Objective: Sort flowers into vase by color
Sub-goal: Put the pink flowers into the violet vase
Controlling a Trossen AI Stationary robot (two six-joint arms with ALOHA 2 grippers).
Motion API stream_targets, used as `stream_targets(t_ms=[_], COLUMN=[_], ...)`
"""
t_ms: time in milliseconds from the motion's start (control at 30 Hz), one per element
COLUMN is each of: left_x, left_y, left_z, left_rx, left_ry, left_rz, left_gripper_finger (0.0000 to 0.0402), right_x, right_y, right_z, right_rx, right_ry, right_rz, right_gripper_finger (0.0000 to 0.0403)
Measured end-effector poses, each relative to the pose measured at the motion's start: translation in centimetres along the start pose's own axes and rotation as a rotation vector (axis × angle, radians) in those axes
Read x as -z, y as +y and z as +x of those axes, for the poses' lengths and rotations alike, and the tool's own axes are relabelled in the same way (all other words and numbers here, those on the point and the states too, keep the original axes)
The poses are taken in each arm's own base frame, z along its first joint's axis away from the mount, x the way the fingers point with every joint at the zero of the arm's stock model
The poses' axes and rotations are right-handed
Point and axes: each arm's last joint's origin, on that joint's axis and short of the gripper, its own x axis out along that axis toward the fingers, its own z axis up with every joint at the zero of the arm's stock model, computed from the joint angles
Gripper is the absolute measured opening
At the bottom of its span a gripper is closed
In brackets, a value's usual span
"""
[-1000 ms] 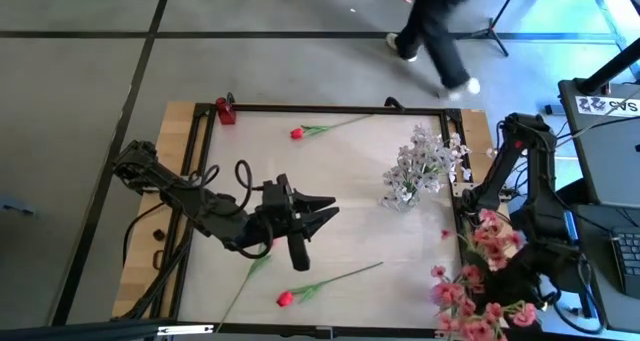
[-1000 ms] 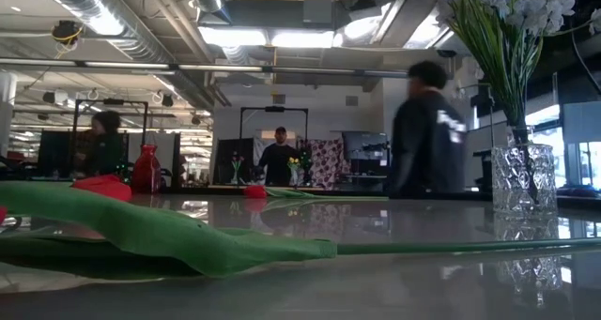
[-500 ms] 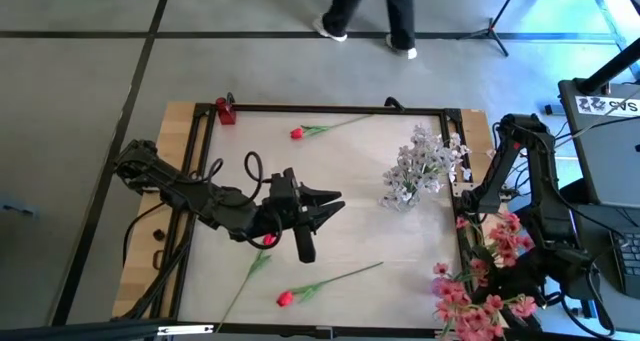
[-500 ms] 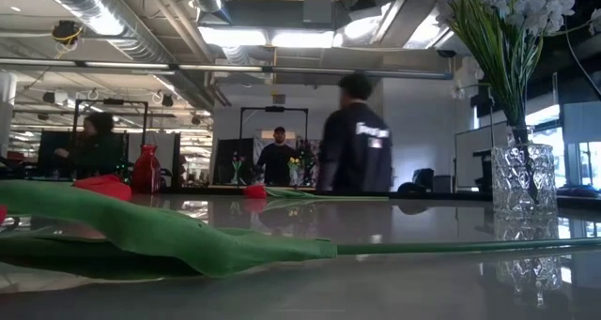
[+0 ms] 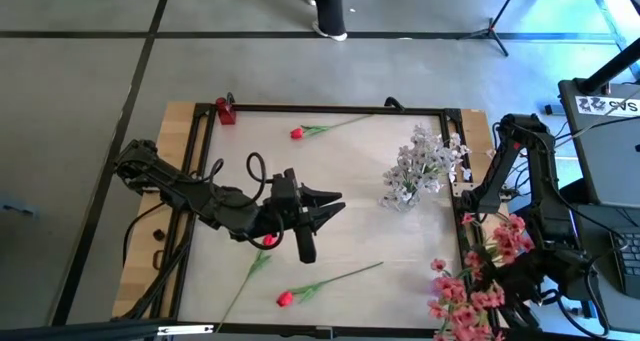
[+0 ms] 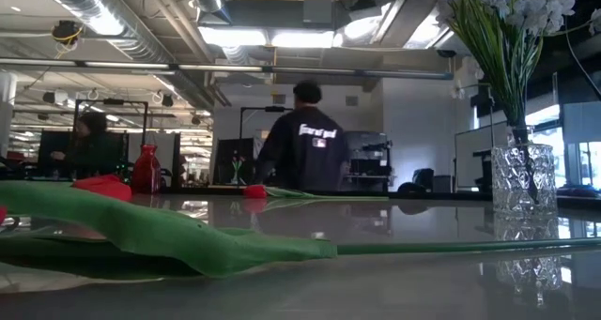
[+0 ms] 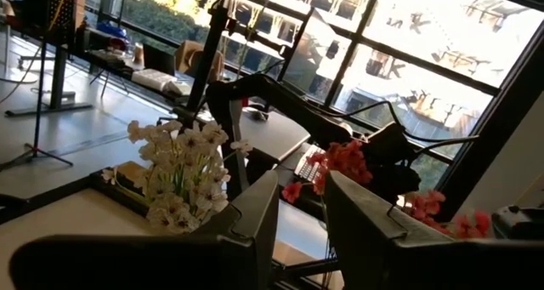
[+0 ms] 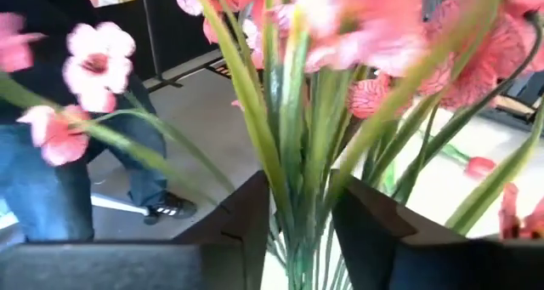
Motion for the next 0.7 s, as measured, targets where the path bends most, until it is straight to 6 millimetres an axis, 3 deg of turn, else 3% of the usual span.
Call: stream_targets(t_ms=[267,700], left_x=[0.0,0.0], left_y=[-0.1,-0.1], left_z=[-0.1,-0.1], left_rx=[0.004,0.004], left_ry=[0.002,0.002], left_rz=[0.000,0.002], left_gripper_finger=[0.0096,0.0096], right_x=[-0.1,-2.9], right_y=[0.1,-0.5], right_z=[-0.1,-1.4], right_rx=[-0.040,-0.070], right_ry=[0.013,0.041], right_rz=[0.071,0.120], right_gripper_finger=[0.0157,0.0175])
